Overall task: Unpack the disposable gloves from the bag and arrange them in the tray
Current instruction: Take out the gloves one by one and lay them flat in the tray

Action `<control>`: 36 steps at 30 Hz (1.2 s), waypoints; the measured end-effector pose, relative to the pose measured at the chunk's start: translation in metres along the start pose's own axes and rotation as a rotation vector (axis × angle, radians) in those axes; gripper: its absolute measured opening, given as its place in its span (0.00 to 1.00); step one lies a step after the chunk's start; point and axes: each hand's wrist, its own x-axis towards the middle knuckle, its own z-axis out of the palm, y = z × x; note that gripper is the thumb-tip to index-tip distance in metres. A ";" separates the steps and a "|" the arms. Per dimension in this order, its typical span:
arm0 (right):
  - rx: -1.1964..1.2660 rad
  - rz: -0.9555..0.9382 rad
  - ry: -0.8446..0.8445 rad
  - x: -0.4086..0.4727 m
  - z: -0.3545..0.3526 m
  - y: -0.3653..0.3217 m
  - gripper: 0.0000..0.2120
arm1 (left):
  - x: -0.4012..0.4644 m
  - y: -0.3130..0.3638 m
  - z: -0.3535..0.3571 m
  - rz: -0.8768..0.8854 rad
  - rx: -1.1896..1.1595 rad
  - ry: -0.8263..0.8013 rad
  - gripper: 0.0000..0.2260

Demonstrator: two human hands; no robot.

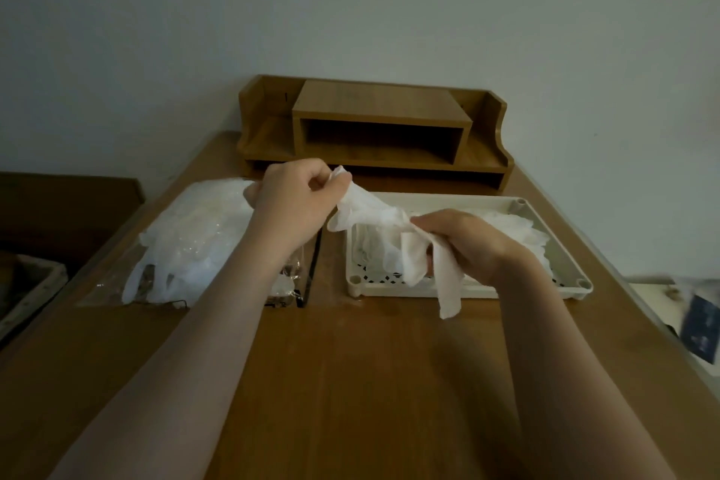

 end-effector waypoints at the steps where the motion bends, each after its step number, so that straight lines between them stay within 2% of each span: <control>1: -0.043 0.049 -0.136 -0.008 -0.001 0.016 0.10 | -0.001 0.004 0.001 0.000 0.058 0.043 0.16; 3: -0.244 0.154 -0.156 -0.028 -0.006 0.027 0.12 | -0.002 0.015 0.001 -0.033 -0.066 0.020 0.17; 4: -0.305 -0.026 -0.204 -0.031 -0.008 0.026 0.16 | -0.003 0.022 0.001 -0.080 -0.187 -0.012 0.15; 5: -0.278 -0.196 -0.182 -0.021 -0.016 0.022 0.21 | -0.003 0.027 0.002 -0.141 -0.300 -0.039 0.12; 6: -0.237 -0.275 -0.097 -0.018 -0.013 0.005 0.26 | -0.003 0.032 0.003 -0.206 -0.416 -0.060 0.09; 8: -0.192 -0.315 -0.122 -0.022 -0.013 -0.014 0.32 | -0.002 0.037 0.008 -0.332 -0.666 -0.084 0.04; 9: -0.206 -0.327 -0.094 -0.012 -0.011 -0.014 0.30 | -0.001 0.037 0.010 -0.384 -0.786 -0.094 0.05; 12: -0.227 -0.331 -0.009 -0.014 -0.011 -0.012 0.12 | -0.002 0.037 0.009 -0.474 -1.128 -0.200 0.12; 15: -0.122 -0.194 0.032 -0.025 -0.017 -0.013 0.15 | -0.007 0.032 0.008 -0.462 -1.277 -0.329 0.15; 17: -0.060 -0.099 0.072 -0.025 -0.022 -0.011 0.15 | -0.009 0.030 0.010 -0.359 -1.142 -0.418 0.18; 20: 0.022 0.011 0.086 -0.026 -0.030 -0.008 0.13 | -0.009 0.031 0.015 -0.208 -0.712 -0.491 0.14; 22: 0.115 0.075 0.050 -0.028 -0.037 -0.006 0.14 | -0.005 0.033 0.020 -0.136 -0.390 -0.405 0.06; 24: 0.146 0.109 0.031 -0.028 -0.044 -0.004 0.17 | -0.002 0.034 0.024 -0.072 -0.175 -0.333 0.08; 26: 0.060 0.113 0.015 -0.031 -0.046 -0.004 0.17 | 0.001 0.035 0.026 0.005 -0.102 -0.271 0.14; 29: -0.073 -0.026 0.054 -0.033 -0.050 -0.003 0.17 | 0.003 0.044 0.027 0.087 -0.063 -0.239 0.17; 33: -0.104 -0.187 0.081 -0.034 -0.048 -0.009 0.31 | 0.001 0.067 0.032 0.087 -0.188 -0.366 0.08; 36: -0.112 -0.295 0.073 -0.031 -0.039 -0.015 0.25 | 0.002 0.080 0.038 0.055 -0.244 -0.374 0.06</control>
